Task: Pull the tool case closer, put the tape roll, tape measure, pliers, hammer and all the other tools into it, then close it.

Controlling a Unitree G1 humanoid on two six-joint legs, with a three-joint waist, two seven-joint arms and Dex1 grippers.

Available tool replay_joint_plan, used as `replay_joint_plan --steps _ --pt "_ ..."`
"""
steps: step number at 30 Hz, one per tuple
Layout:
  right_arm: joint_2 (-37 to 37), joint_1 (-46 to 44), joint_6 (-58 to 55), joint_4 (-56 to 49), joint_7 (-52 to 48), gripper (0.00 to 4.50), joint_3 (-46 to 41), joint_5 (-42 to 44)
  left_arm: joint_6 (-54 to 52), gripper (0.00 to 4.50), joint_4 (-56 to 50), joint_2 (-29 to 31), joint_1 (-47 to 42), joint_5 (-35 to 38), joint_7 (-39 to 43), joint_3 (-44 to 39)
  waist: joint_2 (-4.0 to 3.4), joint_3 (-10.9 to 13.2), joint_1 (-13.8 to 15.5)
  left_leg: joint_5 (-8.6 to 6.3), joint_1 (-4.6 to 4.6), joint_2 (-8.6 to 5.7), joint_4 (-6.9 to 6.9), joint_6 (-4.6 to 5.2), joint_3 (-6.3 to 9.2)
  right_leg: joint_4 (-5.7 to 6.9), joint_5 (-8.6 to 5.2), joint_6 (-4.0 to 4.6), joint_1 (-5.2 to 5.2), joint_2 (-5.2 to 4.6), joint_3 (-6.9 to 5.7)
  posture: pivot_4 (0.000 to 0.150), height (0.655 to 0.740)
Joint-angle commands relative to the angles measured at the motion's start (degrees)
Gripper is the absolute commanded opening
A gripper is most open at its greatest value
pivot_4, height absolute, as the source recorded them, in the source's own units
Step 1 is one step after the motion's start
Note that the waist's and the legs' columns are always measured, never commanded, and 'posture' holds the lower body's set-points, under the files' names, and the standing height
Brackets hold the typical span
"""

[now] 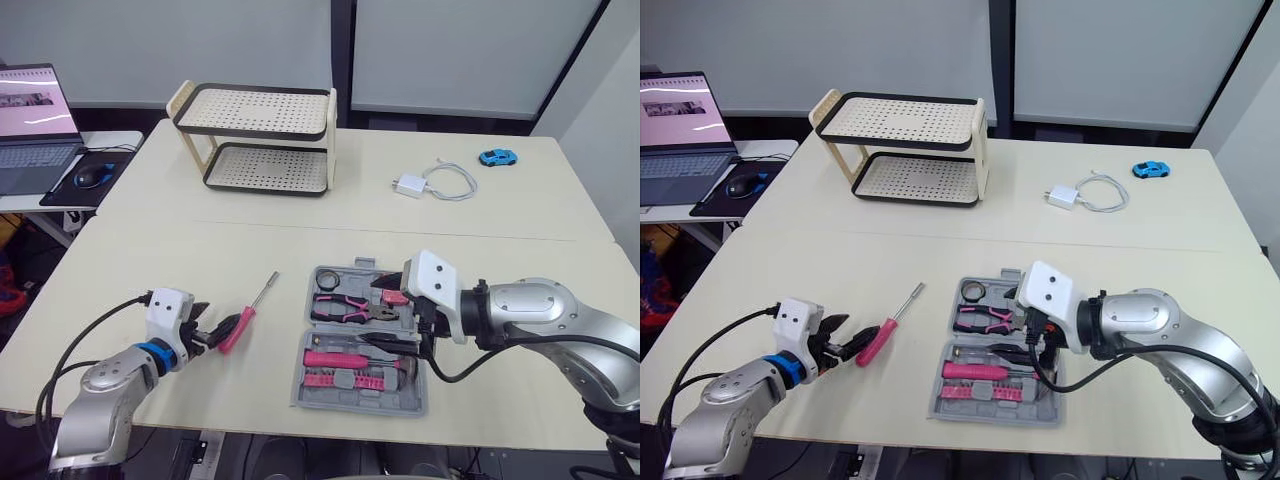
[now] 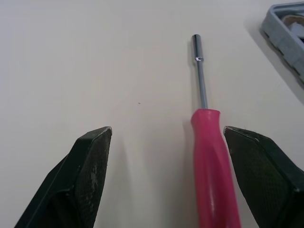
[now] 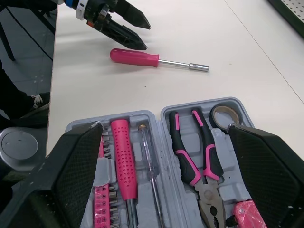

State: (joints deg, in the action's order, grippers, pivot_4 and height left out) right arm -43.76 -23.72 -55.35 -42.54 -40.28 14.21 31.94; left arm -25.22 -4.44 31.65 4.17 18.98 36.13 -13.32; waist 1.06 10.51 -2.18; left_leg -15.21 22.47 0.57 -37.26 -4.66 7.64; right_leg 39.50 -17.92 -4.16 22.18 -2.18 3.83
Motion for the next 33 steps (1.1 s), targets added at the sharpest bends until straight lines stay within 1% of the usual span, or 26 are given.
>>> replay_joint_plan --steps 1,5,13,19,22,23,25,30,31,33 --pt "0.45 -0.72 1.60 -0.98 -0.11 4.50 0.43 -0.95 2.31 3.92 1.32 -0.22 -0.68 -1.10 1.16 2.10 0.00 0.00 -0.02 0.00 0.00 0.00 0.04 0.00 -0.01 -0.02 0.00 0.00 0.00 0.00 0.01 0.150 0.7350" --pt "0.73 -0.72 1.46 -1.08 -0.45 4.50 0.89 -1.29 3.19 3.92 2.34 -0.44 -1.62 -1.39 1.71 3.42 0.00 0.00 -0.01 0.00 0.00 0.02 0.15 0.00 0.04 -0.08 0.00 0.00 0.02 0.00 -0.04 0.150 0.7350" --pt "1.15 -0.88 0.03 -1.65 -0.80 4.50 0.75 -0.75 3.44 3.92 4.51 -1.44 -4.73 -3.69 0.14 6.42 0.00 0.00 0.02 0.01 -0.02 0.01 0.16 0.00 0.02 -0.08 0.00 0.00 0.02 0.00 -0.03 0.150 0.7350" --pt "1.11 -1.03 -0.29 -1.75 -1.09 4.50 0.54 -0.56 2.87 3.92 5.63 -1.39 -5.26 -5.81 -1.04 7.67 0.00 0.00 0.03 0.01 -0.03 0.01 0.18 -0.01 0.04 -0.07 0.00 0.00 0.01 0.00 -0.04 0.150 0.7350" --pt "0.98 -0.97 -0.36 -1.79 -1.17 4.50 0.39 -0.46 2.83 3.34 5.85 -1.10 -4.84 -6.24 -0.26 8.25 0.00 0.00 0.02 0.01 -0.05 0.01 0.18 -0.01 0.03 -0.07 0.00 0.00 0.01 0.00 -0.03 0.150 0.7350" --pt "0.96 -0.95 -0.37 -1.79 -1.18 4.50 0.36 -0.44 2.70 3.08 5.87 -1.10 -4.79 -6.21 0.01 8.32 0.00 0.00 0.03 0.01 -0.05 0.01 0.18 -0.01 0.03 -0.07 0.00 0.00 0.01 0.00 -0.03 0.150 0.7350" --pt "0.80 -0.78 -0.41 -1.92 -1.18 4.50 0.23 -0.42 2.99 2.36 5.78 -0.84 -4.60 -6.49 0.87 8.88 0.00 0.00 0.04 0.01 -0.05 0.01 0.18 -0.01 0.03 -0.08 0.00 0.00 0.00 0.00 -0.03 0.150 0.7350" --pt "0.24 -0.08 -0.61 -2.36 -1.11 4.50 -0.44 -0.19 4.40 0.89 5.38 0.00 -3.93 -7.05 1.82 8.77 -0.02 -0.01 0.04 0.01 -0.08 0.01 0.20 -0.01 0.02 -0.08 0.00 0.00 -0.01 0.00 -0.02 0.150 0.7350" --pt "0.14 0.13 -0.63 -2.44 -1.07 4.50 -0.62 -0.14 5.26 0.73 5.49 0.49 -3.84 -7.33 2.17 8.63 -0.01 -0.01 0.03 0.01 -0.09 0.01 0.20 -0.01 0.02 -0.07 0.00 0.00 -0.01 0.00 -0.02 0.150 0.7350" --pt "0.08 0.49 -0.66 -2.55 -0.96 4.50 -0.92 -0.08 6.15 0.74 5.59 1.17 -3.74 -7.18 2.68 7.80 -0.02 -0.01 -0.03 0.01 -0.09 0.02 0.21 -0.01 0.03 -0.07 0.00 0.00 -0.01 0.01 -0.03 0.150 0.7350"
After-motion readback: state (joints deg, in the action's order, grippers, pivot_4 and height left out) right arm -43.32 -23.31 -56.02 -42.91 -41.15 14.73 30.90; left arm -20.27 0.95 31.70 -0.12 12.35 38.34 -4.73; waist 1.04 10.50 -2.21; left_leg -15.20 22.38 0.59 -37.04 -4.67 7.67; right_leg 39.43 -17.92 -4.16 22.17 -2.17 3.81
